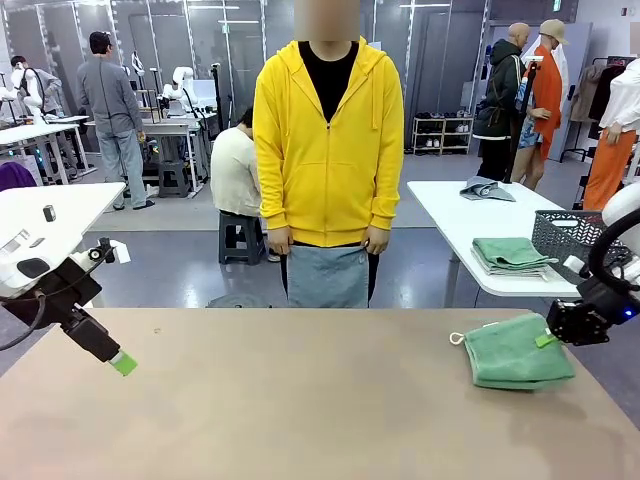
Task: Fold the towels and place them in the basket.
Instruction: Place the folded Towel with hook on the right side of the table.
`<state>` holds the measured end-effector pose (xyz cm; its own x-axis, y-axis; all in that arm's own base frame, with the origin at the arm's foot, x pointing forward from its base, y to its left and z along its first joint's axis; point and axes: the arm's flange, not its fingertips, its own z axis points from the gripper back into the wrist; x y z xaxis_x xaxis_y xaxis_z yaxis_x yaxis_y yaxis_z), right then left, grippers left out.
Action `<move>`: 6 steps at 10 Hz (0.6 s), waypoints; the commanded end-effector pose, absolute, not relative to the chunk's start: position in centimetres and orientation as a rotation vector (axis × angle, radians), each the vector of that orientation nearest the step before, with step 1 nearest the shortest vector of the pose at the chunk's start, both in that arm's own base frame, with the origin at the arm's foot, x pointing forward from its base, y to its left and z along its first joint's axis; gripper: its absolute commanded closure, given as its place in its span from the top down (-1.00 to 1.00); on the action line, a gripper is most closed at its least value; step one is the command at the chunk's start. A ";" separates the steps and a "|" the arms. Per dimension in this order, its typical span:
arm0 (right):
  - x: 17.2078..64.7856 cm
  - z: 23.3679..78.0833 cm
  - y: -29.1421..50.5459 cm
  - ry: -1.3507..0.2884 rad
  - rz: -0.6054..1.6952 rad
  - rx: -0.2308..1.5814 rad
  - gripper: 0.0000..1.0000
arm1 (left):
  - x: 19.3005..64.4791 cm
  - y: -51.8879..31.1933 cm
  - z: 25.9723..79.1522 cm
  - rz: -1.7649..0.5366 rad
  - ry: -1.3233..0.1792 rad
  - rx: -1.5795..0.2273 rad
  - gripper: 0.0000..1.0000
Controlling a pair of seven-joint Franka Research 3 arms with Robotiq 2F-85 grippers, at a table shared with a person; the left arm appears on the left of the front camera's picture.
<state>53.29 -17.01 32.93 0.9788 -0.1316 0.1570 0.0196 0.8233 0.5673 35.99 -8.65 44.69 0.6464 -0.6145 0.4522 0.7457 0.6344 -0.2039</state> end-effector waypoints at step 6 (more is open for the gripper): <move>54.1 32.1 -18.2 -0.202 -0.112 0.530 0.22 | 36.1 -8.7 44.6 -0.797 -0.366 -0.377 1.00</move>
